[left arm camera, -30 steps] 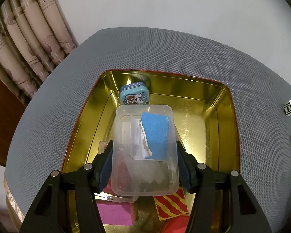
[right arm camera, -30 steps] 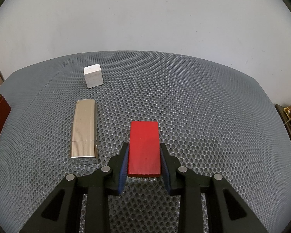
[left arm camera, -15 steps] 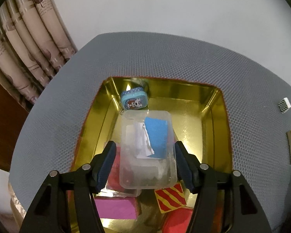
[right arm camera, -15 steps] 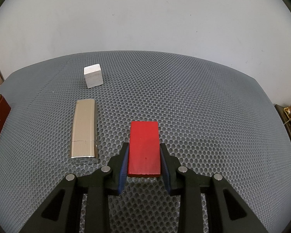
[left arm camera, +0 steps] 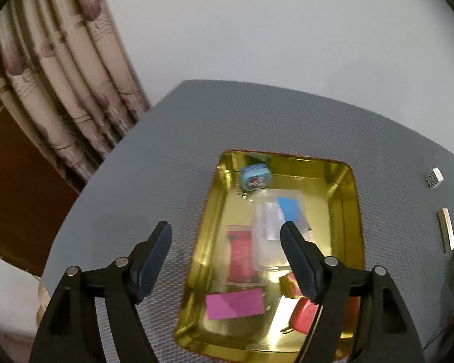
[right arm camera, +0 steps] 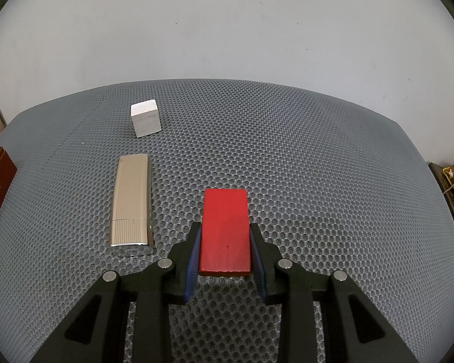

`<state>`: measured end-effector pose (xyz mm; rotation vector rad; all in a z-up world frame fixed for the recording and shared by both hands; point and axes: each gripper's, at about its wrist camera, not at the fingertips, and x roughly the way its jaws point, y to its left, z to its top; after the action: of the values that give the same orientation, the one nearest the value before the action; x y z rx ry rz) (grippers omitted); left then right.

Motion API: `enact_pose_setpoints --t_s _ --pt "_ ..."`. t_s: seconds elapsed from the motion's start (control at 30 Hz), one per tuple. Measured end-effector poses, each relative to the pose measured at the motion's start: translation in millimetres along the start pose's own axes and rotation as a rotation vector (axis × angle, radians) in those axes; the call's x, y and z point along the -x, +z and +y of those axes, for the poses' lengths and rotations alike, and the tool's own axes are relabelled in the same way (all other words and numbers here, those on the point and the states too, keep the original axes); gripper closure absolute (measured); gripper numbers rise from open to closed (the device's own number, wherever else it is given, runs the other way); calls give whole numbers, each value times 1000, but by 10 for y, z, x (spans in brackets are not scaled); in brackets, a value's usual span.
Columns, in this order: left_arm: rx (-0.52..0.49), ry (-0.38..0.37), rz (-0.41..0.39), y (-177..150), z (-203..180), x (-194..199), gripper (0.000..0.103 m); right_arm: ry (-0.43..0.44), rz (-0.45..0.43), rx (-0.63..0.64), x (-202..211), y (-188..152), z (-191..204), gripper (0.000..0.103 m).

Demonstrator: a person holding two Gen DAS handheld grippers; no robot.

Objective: Organize rigid objects
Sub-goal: 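Lower the clear box into the tin and open the left tool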

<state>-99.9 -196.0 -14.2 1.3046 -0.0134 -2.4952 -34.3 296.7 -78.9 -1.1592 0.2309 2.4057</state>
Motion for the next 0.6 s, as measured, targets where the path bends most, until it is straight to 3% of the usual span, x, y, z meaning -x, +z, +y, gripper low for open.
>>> enact_pose_setpoints --t_s 0.6 --pt "-28 -38 58 -256 -61 -347 31 -47 5 17 -8 117 171 73"
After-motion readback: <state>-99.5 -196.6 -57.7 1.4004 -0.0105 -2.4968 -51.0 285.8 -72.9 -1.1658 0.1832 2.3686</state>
